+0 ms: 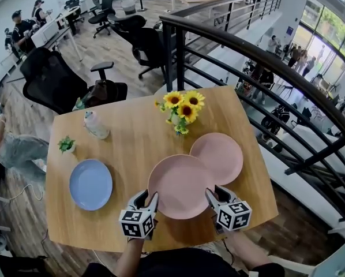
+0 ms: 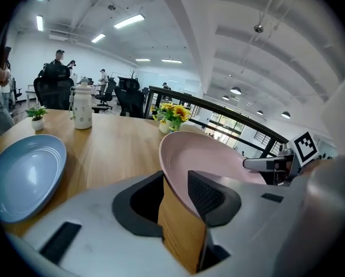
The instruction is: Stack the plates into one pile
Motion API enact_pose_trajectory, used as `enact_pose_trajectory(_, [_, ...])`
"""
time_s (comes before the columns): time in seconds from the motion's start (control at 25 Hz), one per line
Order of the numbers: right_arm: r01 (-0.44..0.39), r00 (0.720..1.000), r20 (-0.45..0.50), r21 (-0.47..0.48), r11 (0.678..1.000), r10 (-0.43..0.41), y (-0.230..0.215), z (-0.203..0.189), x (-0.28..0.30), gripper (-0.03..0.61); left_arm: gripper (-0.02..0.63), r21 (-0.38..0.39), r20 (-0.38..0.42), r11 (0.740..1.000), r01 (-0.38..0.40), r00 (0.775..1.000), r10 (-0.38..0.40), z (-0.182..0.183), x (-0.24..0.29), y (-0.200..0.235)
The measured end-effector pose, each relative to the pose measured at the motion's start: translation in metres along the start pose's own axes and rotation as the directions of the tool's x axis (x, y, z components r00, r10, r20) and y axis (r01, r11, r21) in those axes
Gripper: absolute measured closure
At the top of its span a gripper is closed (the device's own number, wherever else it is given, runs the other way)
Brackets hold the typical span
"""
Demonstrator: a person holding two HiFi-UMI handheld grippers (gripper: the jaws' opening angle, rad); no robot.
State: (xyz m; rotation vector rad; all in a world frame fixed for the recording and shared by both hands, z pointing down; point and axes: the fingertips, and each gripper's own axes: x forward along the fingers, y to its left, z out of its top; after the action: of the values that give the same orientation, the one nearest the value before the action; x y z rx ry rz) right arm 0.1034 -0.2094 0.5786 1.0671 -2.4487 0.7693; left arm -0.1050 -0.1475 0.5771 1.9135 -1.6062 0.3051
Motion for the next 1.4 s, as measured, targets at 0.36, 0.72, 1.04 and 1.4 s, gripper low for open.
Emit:
enact_pose_trajectory(0.36, [0.020, 0.998, 0.062, -0.009, 1.000, -0.019, -0.062, 0.033, -0.022, 0.451, 0.485, 0.024, 0.015, 0.999, 0.025, 1.000, -0.025, 0.026, 0.047, -0.053])
enact_pose_trajectory(0.72, [0.045, 0.995, 0.090, 0.006, 0.999, -0.045, -0.120, 0.049, -0.028, 0.451, 0.485, 0.051, 0.020, 0.998, 0.031, 0.999, -0.032, 0.043, 0.097, -0.089])
enact_pose_trajectory(1.04, [0.060, 0.994, 0.092, 0.007, 0.998, -0.060, -0.155, 0.060, -0.028, 0.449, 0.488, 0.061, 0.017, 0.997, 0.036, 0.999, -0.037, 0.053, 0.132, -0.108])
enact_pose_trajectory(1.4, [0.057, 0.997, 0.053, -0.005, 0.998, -0.057, -0.177, 0.054, -0.018, 0.448, 0.488, 0.063, -0.032, 0.998, 0.008, 0.999, -0.006, 0.040, 0.157, -0.111])
